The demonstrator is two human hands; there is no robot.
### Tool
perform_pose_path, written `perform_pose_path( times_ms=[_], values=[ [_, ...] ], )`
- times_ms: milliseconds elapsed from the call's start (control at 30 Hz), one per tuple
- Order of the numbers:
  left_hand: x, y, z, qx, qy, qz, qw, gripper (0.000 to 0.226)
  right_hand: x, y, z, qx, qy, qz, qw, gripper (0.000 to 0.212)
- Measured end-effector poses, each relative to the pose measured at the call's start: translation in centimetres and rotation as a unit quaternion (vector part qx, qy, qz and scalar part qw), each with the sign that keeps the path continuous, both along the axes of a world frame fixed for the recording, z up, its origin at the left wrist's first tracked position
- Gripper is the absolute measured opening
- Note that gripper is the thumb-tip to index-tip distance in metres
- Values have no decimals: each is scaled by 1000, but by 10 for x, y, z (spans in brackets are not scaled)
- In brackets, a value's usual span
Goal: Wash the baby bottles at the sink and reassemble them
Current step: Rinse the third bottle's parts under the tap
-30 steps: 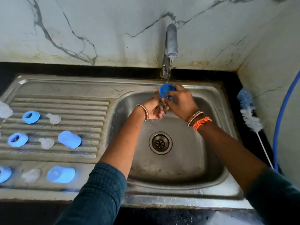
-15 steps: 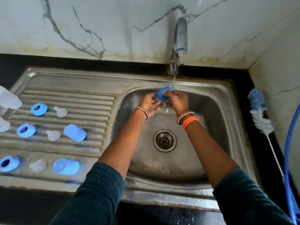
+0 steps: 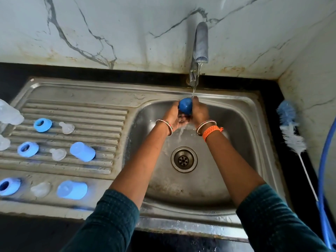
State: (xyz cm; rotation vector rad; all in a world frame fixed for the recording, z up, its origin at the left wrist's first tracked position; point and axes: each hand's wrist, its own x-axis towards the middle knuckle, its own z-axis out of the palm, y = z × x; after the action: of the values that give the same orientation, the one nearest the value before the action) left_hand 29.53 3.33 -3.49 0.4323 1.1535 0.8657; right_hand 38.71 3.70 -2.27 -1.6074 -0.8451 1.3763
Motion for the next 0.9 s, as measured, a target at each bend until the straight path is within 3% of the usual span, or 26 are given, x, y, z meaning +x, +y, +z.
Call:
perform_pose_path(
  times_ms=[67, 200, 333, 500, 600, 700, 800, 900],
  values=[
    [4, 0, 3, 0, -29, 29, 999, 41, 0, -2, 2, 121, -133, 53, 982, 45],
    [7, 3, 12, 1, -82, 100, 992, 36, 1, -9, 2, 203, -176, 124, 955, 32],
    [9, 1, 11, 27, -123, 100, 987, 36, 4, -8, 9, 186, -140, 94, 968, 18],
    [20, -5, 11, 87, -146, 119, 978, 32, 13, -2, 15, 167, -186, 80, 965, 36],
    [22, -5, 9, 172, -119, 157, 965, 27, 10, 0, 17, 171, -204, 92, 960, 39],
    [25, -8, 6, 258, -41, 167, 951, 28, 6, 1, 20, 171, -237, 55, 955, 41],
    [29, -8, 7, 198, -10, 193, 961, 18, 0, -9, 24, 217, -277, 58, 934, 40],
    [19, 7, 10, 79, -35, 160, 983, 22, 5, -24, 16, 241, -344, 150, 895, 37]
  ],
)
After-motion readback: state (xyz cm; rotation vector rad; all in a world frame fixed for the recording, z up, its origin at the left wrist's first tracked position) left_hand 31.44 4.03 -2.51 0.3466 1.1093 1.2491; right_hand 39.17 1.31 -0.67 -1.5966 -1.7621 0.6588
